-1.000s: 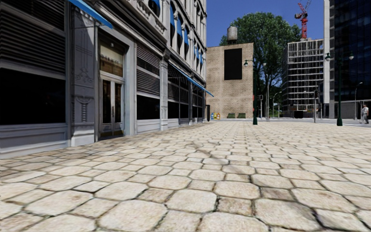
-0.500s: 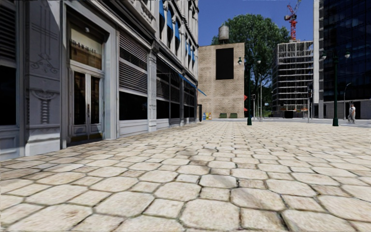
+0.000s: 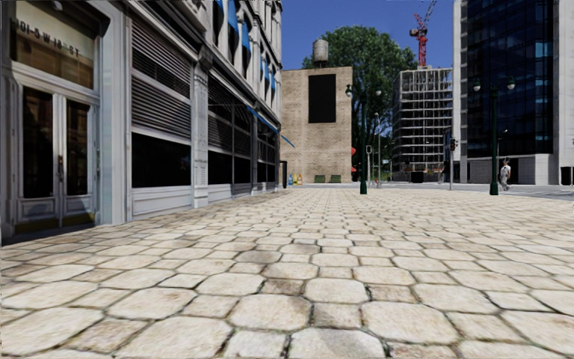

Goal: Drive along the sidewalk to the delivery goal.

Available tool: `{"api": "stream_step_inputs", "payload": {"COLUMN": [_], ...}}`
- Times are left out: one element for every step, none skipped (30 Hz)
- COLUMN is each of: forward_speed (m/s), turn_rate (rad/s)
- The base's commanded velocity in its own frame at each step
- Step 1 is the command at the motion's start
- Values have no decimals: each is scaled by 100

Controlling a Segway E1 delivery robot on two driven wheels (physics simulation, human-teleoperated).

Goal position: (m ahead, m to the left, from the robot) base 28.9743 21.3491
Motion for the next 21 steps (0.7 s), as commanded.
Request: {"api": "stream_step_inputs", "payload": {"forward_speed": [200,200,200,200,200,200,200,200,200,200,200,200,200,200,200,200,200,200,200,200,200], "turn_rate": [-2,-2,0,0,0,0,0,0,0,0,0,0,0,0,0,0,0,0,0,0,0]}}
